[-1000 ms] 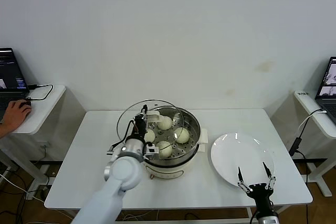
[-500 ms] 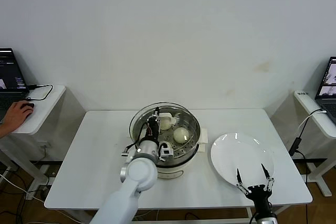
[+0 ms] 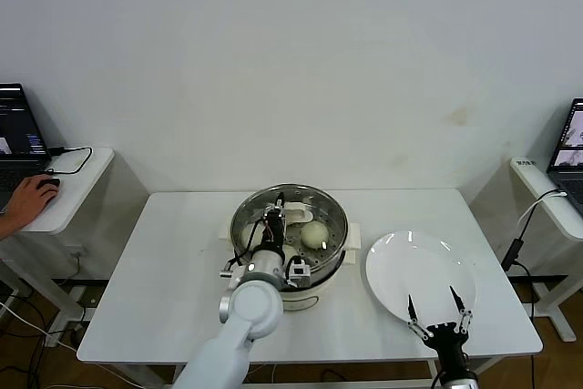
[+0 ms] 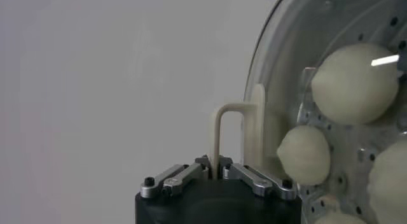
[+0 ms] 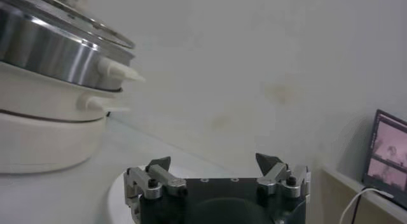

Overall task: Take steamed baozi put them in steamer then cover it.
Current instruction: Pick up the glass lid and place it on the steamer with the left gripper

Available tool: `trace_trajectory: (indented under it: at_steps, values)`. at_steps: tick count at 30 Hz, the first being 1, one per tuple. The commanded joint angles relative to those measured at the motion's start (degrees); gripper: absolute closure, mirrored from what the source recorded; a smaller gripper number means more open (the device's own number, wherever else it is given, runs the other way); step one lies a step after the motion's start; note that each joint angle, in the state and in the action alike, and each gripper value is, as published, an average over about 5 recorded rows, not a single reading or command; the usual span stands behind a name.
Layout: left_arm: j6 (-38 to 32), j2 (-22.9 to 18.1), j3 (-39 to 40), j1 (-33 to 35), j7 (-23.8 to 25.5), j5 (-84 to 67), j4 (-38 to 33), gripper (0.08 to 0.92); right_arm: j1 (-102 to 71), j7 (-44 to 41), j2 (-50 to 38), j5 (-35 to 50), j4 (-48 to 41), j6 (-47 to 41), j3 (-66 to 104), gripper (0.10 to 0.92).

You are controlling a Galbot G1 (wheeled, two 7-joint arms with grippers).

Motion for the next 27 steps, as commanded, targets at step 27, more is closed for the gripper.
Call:
trace_trajectory:
  at_steps: [27]
  values:
    - [-1.36,-0.48,-0.15,1.52,-0.83,1.78,-1.79,0.809,-0.11,-0.11,-0.02,-0.77,-0.39,0.29,-0.4,0.203]
